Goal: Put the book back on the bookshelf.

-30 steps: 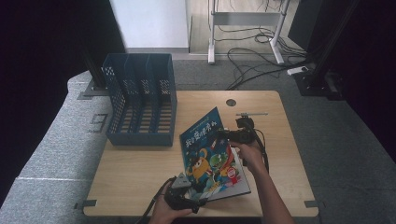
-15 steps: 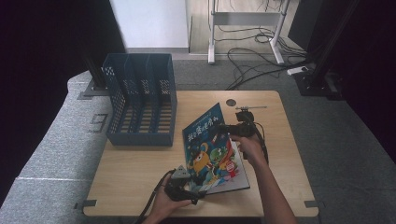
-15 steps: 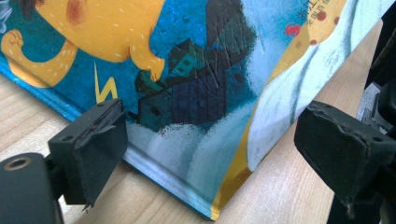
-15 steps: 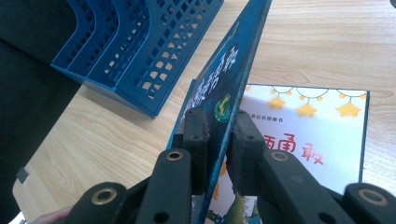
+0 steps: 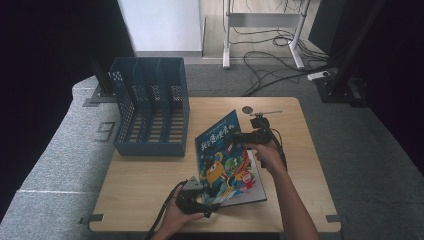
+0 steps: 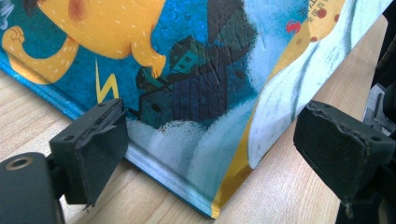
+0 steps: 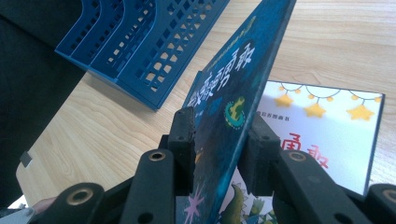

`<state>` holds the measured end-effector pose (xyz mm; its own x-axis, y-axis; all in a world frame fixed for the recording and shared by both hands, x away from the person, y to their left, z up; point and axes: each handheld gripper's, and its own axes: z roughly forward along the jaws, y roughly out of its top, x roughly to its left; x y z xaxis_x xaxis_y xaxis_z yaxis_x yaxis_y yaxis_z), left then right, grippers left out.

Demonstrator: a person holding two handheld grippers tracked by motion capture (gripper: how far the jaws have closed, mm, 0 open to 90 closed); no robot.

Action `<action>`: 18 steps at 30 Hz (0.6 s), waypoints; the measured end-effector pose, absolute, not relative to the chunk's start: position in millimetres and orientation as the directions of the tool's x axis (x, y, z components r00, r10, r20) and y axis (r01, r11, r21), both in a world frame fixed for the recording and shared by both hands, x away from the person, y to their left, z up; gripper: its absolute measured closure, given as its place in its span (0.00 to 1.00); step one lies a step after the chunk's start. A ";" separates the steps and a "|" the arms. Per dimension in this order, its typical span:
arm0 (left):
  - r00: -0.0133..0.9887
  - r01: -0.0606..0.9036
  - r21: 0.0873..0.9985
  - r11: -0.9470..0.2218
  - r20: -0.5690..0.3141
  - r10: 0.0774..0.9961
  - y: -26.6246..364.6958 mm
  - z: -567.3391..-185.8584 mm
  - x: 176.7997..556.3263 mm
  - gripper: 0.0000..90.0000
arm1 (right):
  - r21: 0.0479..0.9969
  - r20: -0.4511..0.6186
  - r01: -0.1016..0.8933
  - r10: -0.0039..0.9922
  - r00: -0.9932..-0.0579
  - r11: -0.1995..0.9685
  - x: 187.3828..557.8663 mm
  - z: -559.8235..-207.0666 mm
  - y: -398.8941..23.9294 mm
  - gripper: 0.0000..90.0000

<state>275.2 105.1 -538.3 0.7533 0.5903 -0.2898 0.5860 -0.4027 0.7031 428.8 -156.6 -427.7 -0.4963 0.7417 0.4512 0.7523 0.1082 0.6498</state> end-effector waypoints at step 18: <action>0.746 0.597 0.699 -0.393 -0.304 0.592 105.7 -539.4 280.4 0.12 | 0.638 0.456 0.760 0.736 -0.500 0.122 449.0 -426.3 -147.1 0.87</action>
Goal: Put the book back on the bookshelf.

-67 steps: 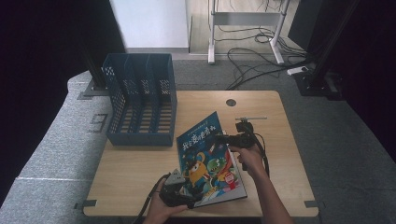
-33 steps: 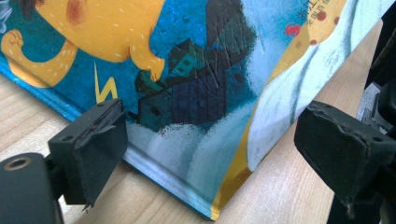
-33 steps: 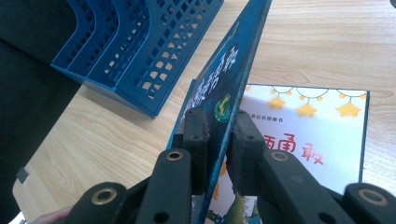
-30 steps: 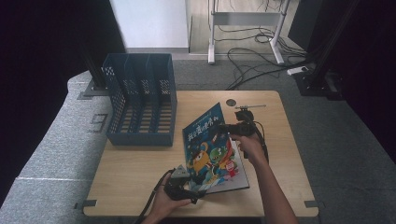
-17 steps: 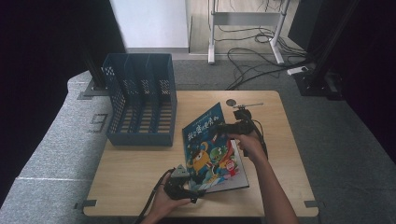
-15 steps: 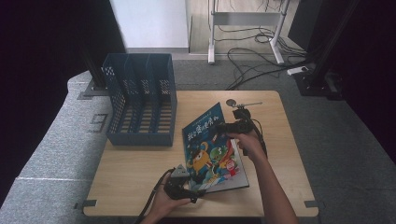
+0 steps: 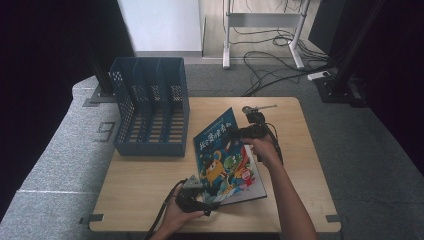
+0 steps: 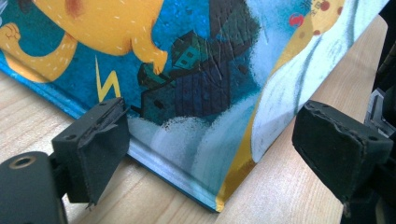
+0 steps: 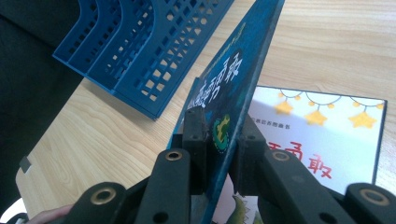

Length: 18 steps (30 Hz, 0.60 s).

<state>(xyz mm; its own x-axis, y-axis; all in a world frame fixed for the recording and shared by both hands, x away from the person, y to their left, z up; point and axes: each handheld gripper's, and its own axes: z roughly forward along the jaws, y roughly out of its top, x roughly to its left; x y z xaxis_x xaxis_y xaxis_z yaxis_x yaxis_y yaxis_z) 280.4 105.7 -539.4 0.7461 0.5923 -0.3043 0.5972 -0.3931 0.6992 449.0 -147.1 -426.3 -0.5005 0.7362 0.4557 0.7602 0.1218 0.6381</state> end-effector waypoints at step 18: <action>0.725 0.621 0.688 -0.374 -0.324 0.608 102.0 -536.6 294.5 0.11 | 0.738 0.313 0.654 0.774 -0.550 0.166 435.3 -396.9 -138.0 0.87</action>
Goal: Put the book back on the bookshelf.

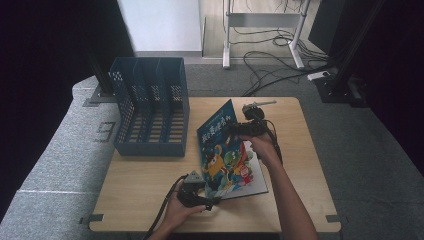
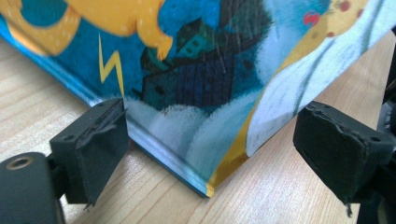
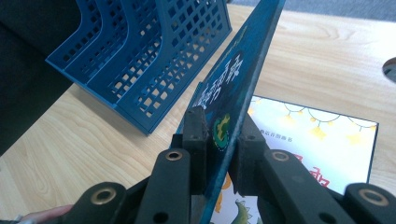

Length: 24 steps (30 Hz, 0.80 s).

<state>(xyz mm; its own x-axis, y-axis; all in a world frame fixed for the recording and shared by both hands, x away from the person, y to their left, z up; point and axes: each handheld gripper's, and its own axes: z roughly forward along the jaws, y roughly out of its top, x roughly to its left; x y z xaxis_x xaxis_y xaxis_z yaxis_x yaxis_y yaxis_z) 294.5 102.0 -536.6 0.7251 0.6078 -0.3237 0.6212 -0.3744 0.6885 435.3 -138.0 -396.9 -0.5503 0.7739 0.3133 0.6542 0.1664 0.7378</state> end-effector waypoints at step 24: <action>0.688 0.629 0.698 -0.342 -0.296 0.663 96.8 -537.4 300.3 0.10 | 0.868 0.149 0.450 0.753 -0.641 0.211 402.9 -369.3 -136.4 0.86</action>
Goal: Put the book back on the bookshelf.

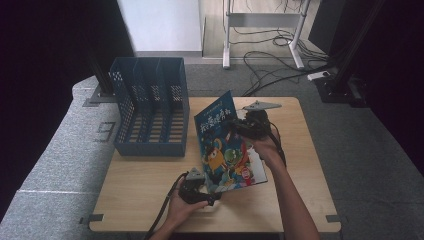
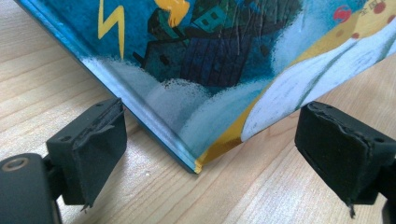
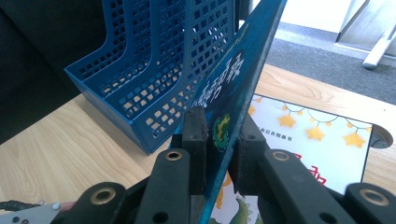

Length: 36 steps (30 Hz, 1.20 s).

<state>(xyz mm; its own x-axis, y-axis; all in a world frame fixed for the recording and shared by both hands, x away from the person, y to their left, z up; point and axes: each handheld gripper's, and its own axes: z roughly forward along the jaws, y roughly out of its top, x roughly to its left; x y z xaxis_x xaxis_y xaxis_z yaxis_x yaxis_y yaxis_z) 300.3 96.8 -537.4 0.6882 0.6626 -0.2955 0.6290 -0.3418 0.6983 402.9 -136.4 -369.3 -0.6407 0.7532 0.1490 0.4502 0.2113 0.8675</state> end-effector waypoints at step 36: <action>0.638 0.637 0.704 -0.313 -0.254 0.727 102.4 -540.9 311.5 0.12 | 0.932 0.121 0.325 0.707 -0.697 0.161 398.4 -370.6 -136.4 0.87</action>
